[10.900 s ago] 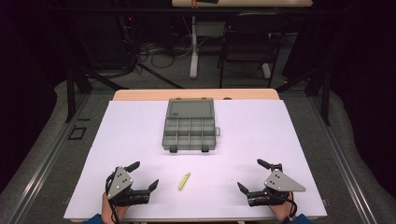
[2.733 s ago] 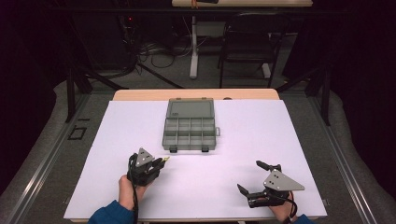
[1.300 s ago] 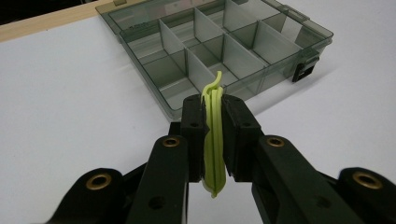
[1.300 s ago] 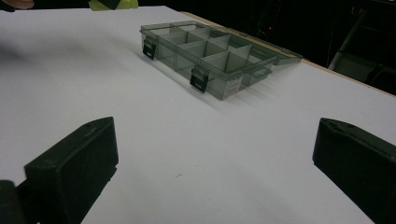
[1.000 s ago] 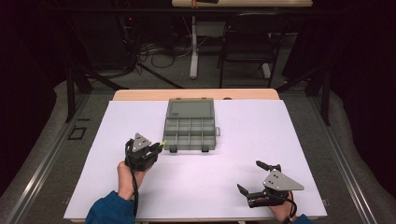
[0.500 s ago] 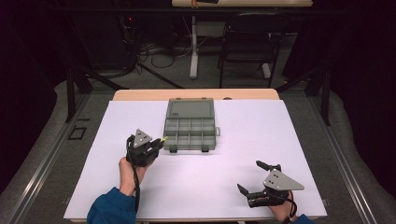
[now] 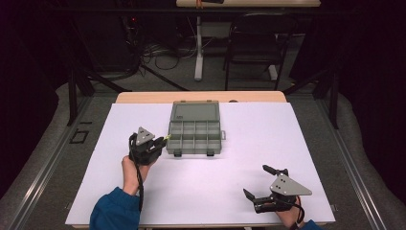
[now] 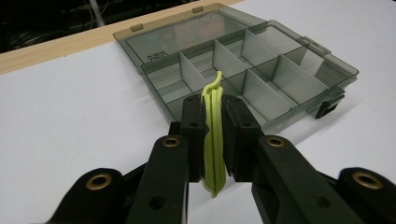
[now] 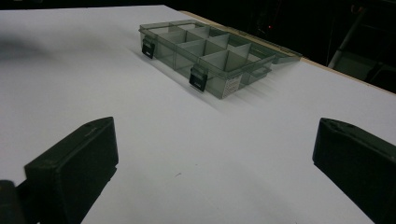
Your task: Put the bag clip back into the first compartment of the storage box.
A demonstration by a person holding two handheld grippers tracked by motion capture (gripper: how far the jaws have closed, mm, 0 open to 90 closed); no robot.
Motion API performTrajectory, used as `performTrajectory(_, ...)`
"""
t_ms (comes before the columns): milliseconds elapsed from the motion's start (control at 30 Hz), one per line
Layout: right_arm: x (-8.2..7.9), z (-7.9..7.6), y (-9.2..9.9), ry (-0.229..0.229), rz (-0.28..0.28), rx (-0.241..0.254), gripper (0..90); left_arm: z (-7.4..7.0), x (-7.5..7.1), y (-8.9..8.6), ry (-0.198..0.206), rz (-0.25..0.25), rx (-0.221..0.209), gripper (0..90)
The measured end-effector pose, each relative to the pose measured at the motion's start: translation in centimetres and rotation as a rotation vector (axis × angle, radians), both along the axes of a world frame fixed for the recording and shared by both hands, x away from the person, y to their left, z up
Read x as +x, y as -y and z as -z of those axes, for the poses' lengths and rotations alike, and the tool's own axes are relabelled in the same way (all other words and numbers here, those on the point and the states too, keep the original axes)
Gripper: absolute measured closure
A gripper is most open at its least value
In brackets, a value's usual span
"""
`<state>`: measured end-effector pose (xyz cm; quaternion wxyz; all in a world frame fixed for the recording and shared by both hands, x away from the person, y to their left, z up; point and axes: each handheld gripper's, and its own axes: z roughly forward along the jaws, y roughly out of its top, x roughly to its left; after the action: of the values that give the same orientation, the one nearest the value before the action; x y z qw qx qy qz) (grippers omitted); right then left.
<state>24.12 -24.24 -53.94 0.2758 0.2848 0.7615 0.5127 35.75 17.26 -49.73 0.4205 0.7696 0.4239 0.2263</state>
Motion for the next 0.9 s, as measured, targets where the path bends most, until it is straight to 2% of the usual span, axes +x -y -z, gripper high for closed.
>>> performTrajectory(400, 0.0, 0.0, 0.0, -0.002, 0.000, 0.001, 0.0, -0.1, 1.5, 0.1, -0.010, 0.027, 0.000, 79.8)
performTrajectory(900, 0.0, 0.0, 0.1, -0.003, 0.002, 0.001, 0.0, 0.0, 3.3, -0.1, -0.014, 0.033, 0.009, 79.8)
